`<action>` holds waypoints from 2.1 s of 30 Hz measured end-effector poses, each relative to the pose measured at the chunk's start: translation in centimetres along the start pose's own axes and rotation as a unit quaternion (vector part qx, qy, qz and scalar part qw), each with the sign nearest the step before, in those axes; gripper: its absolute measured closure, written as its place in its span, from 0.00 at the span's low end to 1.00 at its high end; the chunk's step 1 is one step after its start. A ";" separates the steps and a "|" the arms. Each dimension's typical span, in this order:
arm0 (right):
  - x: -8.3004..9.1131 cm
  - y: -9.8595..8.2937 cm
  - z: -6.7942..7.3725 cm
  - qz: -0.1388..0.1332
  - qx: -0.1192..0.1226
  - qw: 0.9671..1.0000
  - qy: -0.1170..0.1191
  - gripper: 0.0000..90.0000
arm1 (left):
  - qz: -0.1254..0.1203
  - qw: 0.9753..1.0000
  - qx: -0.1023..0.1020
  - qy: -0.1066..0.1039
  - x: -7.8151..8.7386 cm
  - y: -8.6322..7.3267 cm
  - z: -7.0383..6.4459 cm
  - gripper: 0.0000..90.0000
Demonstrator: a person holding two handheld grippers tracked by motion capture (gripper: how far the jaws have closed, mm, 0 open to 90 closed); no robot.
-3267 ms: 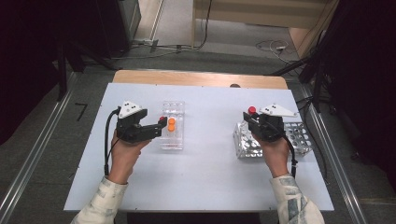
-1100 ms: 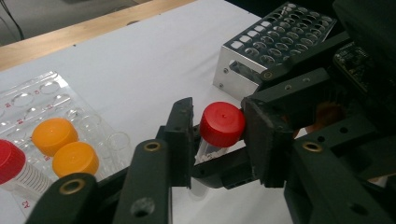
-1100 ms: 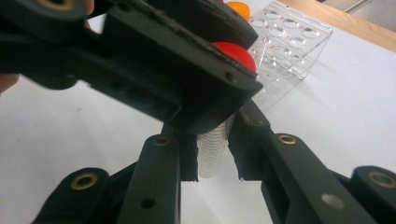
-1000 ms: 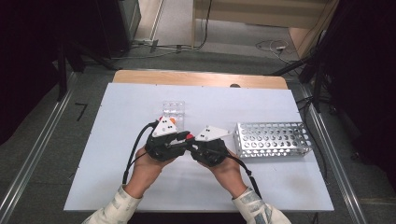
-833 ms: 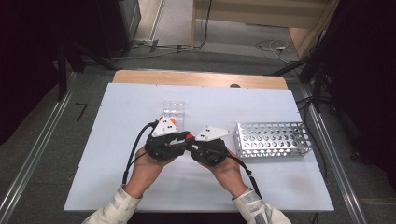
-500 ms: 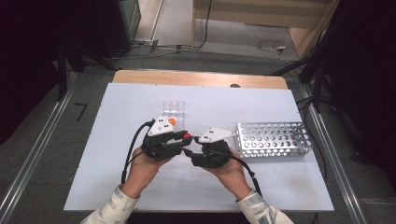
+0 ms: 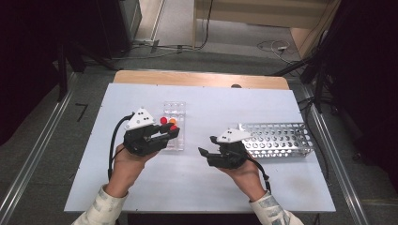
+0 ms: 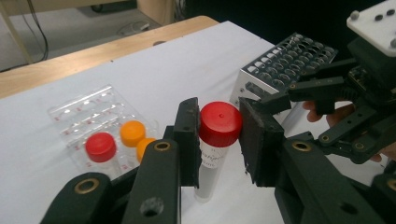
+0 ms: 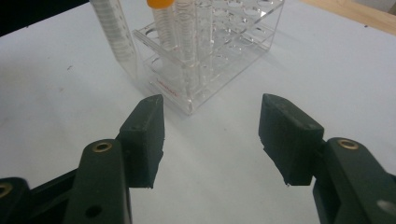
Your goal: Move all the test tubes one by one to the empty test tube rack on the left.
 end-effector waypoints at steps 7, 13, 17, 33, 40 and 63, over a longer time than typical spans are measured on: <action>0.2 -0.2 -0.5 0.001 -0.004 1.000 -0.007 0.42 | -0.013 1.000 0.009 0.016 1.1 0.4 1.1 0.78; 0.4 -0.3 -0.8 0.001 -0.006 1.000 -0.011 0.41 | -0.022 0.999 0.007 0.033 1.3 0.7 1.7 0.78; 0.3 -0.4 -1.0 0.003 -0.008 1.000 -0.013 0.41 | -0.021 0.999 0.007 0.043 1.1 0.7 2.1 0.78; 0.5 -0.4 -1.3 -0.001 -0.014 1.000 -0.017 0.40 | -0.024 0.997 0.013 0.074 0.2 0.8 3.8 0.78; 0.6 -0.3 -1.5 -0.002 -0.017 1.000 -0.018 0.36 | -0.020 0.997 0.015 0.077 -0.2 0.5 4.0 0.78; 0.8 -0.4 -1.9 -0.003 -0.018 0.999 -0.026 0.29 | 0.000 0.995 0.014 0.098 -1.9 -1.7 4.2 0.78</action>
Point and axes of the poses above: each handheld gripper's, and its own axes: x roughly backward along the jaws, y roughly out of its top, z roughly to its left, the point moved 5 cm from there along -x, roughly forward along the jaws, and after that the axes turned 1 degree about -x, right-handed, at the moved point
